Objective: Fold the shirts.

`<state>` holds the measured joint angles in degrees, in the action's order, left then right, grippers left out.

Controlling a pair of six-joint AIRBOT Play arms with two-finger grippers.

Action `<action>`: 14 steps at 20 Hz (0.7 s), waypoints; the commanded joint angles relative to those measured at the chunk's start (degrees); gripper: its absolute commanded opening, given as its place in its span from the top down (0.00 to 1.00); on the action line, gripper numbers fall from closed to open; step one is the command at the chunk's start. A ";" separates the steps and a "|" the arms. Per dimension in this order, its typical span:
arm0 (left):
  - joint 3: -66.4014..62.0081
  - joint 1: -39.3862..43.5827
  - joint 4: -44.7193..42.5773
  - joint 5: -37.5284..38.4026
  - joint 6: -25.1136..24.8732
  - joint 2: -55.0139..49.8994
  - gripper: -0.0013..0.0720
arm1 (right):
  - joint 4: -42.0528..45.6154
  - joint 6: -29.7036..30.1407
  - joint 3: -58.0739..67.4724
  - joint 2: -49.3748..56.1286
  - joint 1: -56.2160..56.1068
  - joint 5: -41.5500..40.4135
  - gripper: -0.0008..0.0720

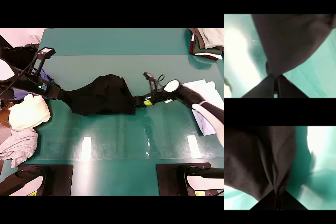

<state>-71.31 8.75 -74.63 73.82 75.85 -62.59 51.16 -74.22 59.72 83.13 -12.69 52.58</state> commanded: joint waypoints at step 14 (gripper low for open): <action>-7.85 -2.25 -1.42 0.09 0.26 -0.02 0.95 | 13.35 -2.03 -2.82 -36.39 32.33 18.78 0.96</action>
<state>-79.00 6.55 -76.88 74.00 76.20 -62.57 64.14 -76.18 56.95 49.58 17.65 70.61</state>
